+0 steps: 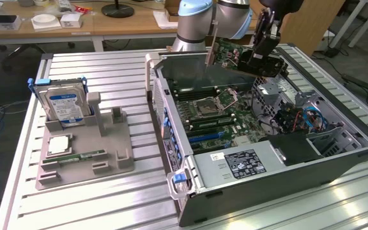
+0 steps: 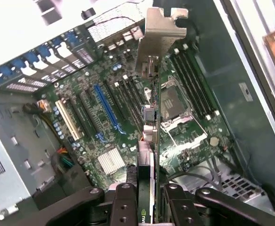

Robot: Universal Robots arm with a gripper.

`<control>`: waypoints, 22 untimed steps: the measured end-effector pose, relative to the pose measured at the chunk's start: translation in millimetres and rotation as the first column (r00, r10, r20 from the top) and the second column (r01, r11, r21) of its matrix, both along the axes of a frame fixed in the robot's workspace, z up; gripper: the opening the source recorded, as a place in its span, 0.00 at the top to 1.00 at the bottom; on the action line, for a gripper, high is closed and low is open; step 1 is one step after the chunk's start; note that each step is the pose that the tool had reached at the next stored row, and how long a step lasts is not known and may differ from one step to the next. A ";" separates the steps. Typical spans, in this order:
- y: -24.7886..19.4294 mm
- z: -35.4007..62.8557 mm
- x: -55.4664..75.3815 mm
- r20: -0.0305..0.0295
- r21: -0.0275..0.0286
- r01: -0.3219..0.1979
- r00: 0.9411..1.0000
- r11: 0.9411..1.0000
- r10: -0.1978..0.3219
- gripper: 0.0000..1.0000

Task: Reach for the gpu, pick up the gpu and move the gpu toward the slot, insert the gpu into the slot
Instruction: 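Insert the gpu into the slot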

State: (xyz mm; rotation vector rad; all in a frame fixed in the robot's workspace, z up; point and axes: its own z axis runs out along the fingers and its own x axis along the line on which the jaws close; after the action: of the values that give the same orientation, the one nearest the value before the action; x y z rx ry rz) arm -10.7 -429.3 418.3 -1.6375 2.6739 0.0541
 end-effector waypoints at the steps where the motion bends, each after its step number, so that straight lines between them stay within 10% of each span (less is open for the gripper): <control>1: 0.0 0.0 0.0 0.000 0.000 -0.018 1.000 1.000 0.018 0.73; 10: 0.0 -0.4 0.0 0.000 0.000 -0.170 0.985 0.985 0.170 0.73; 22: 0.0 -0.8 0.0 0.000 0.000 -0.343 0.939 0.939 0.343 0.73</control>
State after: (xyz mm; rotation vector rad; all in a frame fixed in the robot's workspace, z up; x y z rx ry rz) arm -10.7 -429.3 417.5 -2.0822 2.3520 0.0553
